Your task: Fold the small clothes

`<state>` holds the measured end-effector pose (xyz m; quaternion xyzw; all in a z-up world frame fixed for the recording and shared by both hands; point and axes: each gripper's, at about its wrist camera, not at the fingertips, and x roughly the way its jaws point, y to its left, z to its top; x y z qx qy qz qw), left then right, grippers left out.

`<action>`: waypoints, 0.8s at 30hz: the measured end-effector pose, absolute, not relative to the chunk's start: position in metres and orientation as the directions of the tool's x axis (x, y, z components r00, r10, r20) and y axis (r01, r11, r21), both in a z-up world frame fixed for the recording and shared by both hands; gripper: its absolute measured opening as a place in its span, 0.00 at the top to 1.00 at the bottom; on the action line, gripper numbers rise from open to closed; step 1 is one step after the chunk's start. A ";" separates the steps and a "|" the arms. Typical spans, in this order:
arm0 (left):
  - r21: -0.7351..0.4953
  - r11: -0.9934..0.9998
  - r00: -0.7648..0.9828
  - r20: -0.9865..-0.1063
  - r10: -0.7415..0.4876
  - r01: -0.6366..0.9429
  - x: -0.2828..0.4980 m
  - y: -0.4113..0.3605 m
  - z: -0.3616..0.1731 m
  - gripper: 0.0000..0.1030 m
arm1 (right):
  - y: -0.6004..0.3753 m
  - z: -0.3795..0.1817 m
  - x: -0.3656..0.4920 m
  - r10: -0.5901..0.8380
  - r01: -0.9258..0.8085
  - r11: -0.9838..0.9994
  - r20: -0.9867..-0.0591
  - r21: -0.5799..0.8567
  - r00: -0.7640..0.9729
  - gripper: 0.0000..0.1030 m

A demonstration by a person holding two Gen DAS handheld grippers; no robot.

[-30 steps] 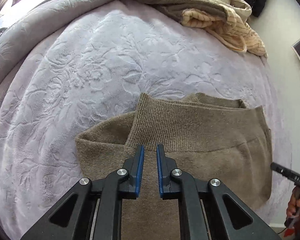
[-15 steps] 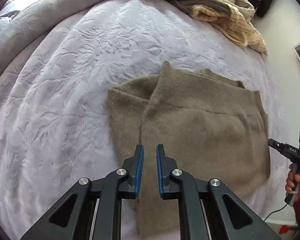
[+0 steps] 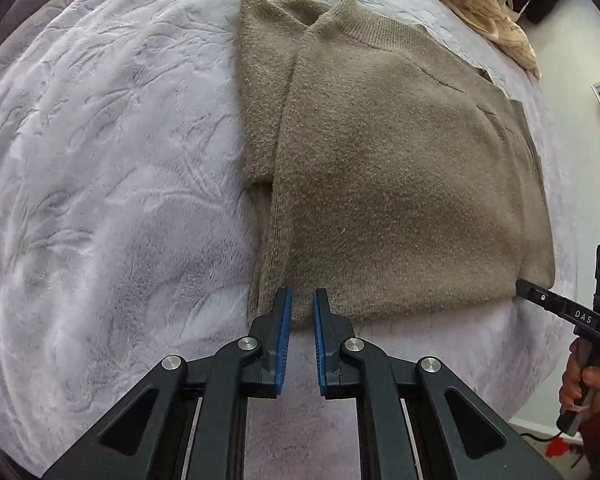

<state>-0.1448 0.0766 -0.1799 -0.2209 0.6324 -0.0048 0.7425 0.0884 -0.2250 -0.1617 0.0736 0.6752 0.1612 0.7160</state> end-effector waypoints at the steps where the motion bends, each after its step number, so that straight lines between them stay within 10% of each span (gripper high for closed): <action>1: -0.331 0.904 0.198 -0.938 -0.284 -0.272 -0.147 0.076 -0.179 0.88 | -0.229 -0.162 0.085 0.338 -0.112 0.936 -0.941 0.333 0.028 0.86; 19: -0.238 0.949 0.215 -0.957 -0.193 -0.207 -0.179 0.069 -0.124 0.87 | -0.215 -0.128 0.024 0.351 -0.059 0.935 -0.936 0.349 0.039 0.85; 21: -0.222 0.953 0.210 -0.961 -0.179 -0.205 -0.182 0.069 -0.121 0.50 | -0.207 -0.123 0.020 0.353 -0.067 0.934 -0.934 0.350 0.043 0.85; 22: -0.210 0.954 0.209 -0.964 -0.165 -0.214 -0.183 0.070 -0.120 0.01 | -0.200 -0.122 0.017 0.355 -0.073 0.933 -0.934 0.351 0.045 0.85; 24: -0.200 0.955 0.247 -0.958 -0.144 -0.217 -0.189 0.072 -0.112 0.01 | -0.192 -0.118 0.012 0.355 -0.082 0.933 -0.934 0.351 0.047 0.85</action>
